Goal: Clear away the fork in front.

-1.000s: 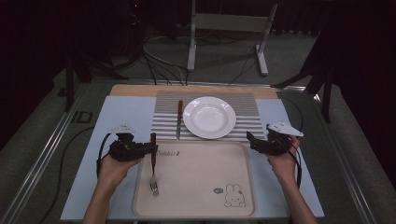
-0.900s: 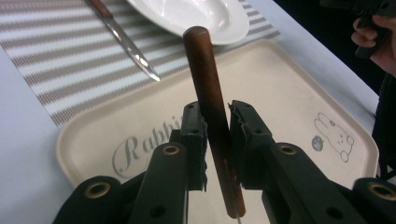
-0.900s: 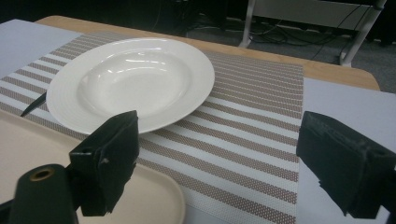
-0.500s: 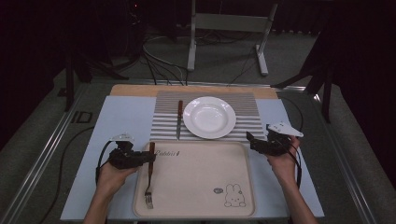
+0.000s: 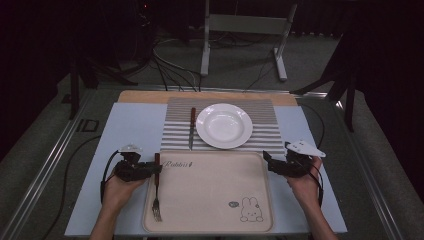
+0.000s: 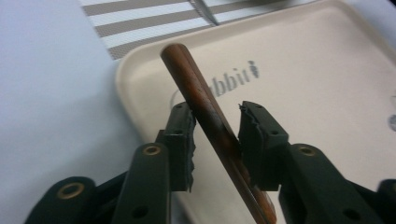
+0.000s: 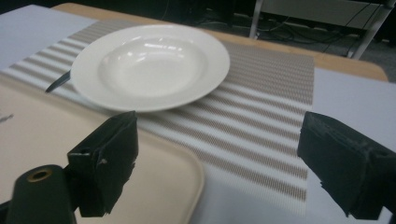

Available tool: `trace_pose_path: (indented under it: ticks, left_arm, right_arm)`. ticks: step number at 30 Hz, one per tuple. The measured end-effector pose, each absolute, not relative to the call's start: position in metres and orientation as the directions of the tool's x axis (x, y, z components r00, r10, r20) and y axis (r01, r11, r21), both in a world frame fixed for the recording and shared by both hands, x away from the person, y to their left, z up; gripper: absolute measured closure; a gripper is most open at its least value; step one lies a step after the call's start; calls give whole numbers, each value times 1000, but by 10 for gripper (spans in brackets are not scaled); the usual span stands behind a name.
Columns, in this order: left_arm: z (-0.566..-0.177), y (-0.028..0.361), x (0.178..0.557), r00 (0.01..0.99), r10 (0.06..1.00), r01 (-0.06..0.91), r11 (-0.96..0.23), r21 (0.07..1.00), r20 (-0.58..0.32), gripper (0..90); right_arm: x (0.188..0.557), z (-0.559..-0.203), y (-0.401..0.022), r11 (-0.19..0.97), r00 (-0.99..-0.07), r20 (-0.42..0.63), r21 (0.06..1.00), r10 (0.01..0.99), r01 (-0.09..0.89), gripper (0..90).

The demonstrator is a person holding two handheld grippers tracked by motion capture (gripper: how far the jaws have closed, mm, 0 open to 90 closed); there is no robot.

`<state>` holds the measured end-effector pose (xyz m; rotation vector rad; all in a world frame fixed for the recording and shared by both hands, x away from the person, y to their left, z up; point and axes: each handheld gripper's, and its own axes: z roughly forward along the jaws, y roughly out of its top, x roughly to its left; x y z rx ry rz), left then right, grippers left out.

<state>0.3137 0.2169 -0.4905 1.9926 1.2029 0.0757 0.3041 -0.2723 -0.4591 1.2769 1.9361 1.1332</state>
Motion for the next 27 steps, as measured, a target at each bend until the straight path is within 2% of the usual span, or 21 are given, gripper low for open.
trace_pose_path:
  ticks: [3,6,13,14,15,16,18,22,27]
  left_arm:
    - [-491,218,312,537,784,721,-234,652,-313,616]
    - [-487,222,310,511,809,710,-206,673,-291,537]
    - [-470,239,299,479,834,595,-80,800,-274,276]
    - [-467,241,297,479,835,571,-62,819,-270,216]
    - [-464,244,295,474,841,547,-48,836,-262,216]
    - [-460,246,293,468,847,523,-37,852,-251,166]
    - [-453,249,287,459,859,469,-19,883,-225,158]
    - [-439,253,278,436,882,386,-6,922,-177,84]
    - [-430,254,270,408,904,359,-33,933,-125,3]
  right_arm:
    - [299,-462,-274,183,-394,16,868,919,461,123]
    - [291,-465,-278,163,-385,38,865,922,475,122]
    - [272,-471,-288,124,-367,73,866,927,485,117]
    - [268,-472,-291,115,-366,83,866,927,487,117]
    - [268,-472,-291,115,-366,83,866,927,487,117]
    - [263,-472,-294,103,-370,99,866,924,489,116]
    - [261,-473,-295,102,-370,100,867,924,487,116]
    - [255,-474,-297,107,-372,90,872,924,477,115]
    - [252,-474,-298,103,-366,86,878,927,468,115]
